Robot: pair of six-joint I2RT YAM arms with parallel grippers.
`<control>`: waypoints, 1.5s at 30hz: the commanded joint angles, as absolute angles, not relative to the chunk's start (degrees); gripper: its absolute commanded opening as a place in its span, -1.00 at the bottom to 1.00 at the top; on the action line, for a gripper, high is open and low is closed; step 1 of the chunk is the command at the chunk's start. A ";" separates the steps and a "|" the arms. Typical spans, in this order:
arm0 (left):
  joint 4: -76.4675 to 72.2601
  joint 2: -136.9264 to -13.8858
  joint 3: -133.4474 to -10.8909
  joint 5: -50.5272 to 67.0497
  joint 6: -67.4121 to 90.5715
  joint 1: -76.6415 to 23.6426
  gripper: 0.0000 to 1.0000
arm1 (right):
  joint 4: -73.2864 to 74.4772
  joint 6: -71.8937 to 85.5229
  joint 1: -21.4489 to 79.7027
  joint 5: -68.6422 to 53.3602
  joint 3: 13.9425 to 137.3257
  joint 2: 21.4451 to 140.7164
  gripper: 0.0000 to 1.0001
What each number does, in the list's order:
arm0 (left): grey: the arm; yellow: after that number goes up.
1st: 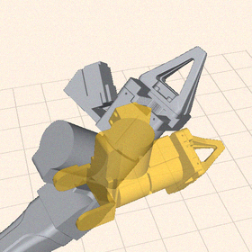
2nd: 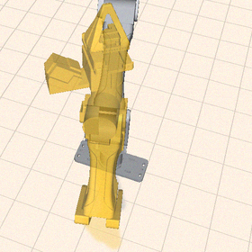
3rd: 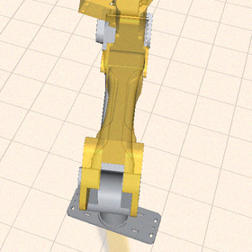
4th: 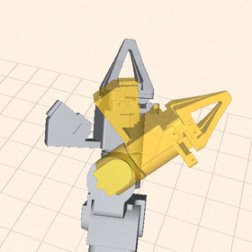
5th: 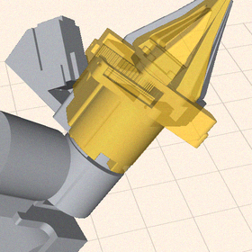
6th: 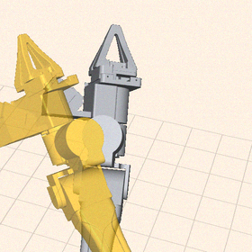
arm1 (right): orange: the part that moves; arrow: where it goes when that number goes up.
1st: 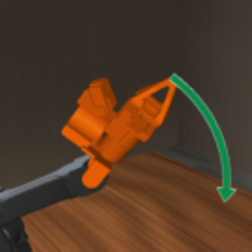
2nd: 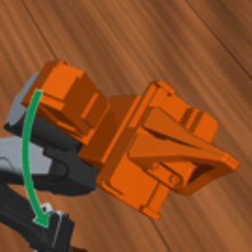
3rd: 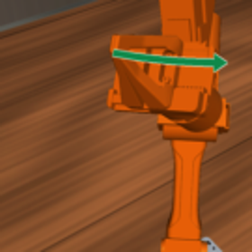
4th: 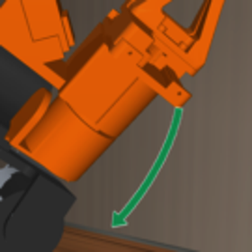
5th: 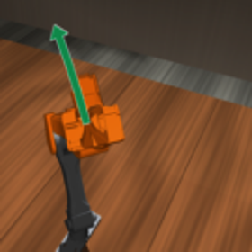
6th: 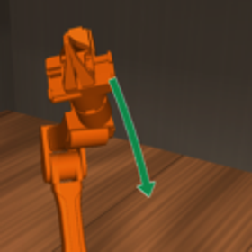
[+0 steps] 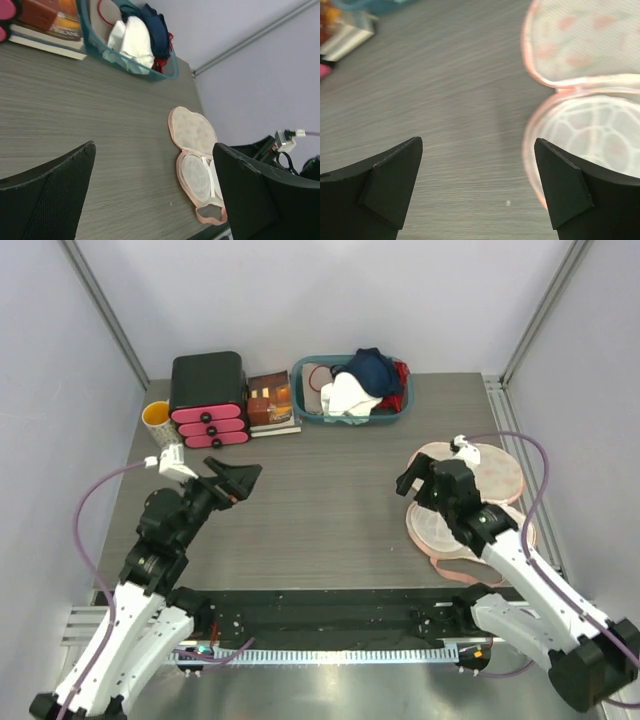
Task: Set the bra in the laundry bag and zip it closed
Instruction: Pick up the bra from the bin.
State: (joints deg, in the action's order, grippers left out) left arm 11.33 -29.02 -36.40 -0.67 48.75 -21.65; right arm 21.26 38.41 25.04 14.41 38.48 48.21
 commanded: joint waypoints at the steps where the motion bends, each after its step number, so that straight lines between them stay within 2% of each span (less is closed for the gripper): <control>1: 0.01 -38.30 -37.70 11.04 46.93 -21.53 0.99 | 29.09 34.72 24.61 24.07 48.13 57.37 0.99; 7: -11.15 -49.02 -36.48 18.44 50.53 -21.62 0.94 | 20.41 26.12 23.73 23.12 61.57 76.06 1.00; 11: -9.16 -49.84 -34.37 21.35 50.46 -21.62 0.91 | 12.76 11.65 23.56 25.73 74.41 91.46 0.99; 14: -3.18 -47.73 -33.49 21.53 49.05 -21.71 0.91 | 11.34 2.85 22.77 27.77 89.69 105.96 1.00; 15: -1.86 -47.03 -33.49 21.79 48.43 -21.62 0.90 | 13.17 1.25 21.89 27.51 98.52 109.39 1.00; 18: 2.28 -43.08 -32.35 23.02 48.25 -21.71 0.87 | 18.43 -2.37 19.87 28.39 115.15 122.14 0.89; 20: 3.60 -40.10 -31.21 23.81 48.43 -21.71 0.84 | 20.47 -3.25 19.08 27.25 121.26 127.67 0.75; 21: 3.95 -39.30 -30.77 24.25 48.60 -21.71 0.82 | 20.22 -4.30 18.46 25.59 124.33 128.66 0.74; 27: 6.68 -36.65 -30.32 26.36 48.69 -21.80 0.76 | 12.57 -4.14 17.75 15.40 124.89 131.57 0.47; 34: 9.14 -36.39 -31.73 26.02 47.29 -21.71 0.75 | 8.70 -2.81 18.28 6.69 121.73 132.10 0.55; 45: 11.07 -36.65 -33.04 25.66 46.41 -21.71 0.75 | 6.07 -3.87 18.37 11.95 125.68 139.83 0.50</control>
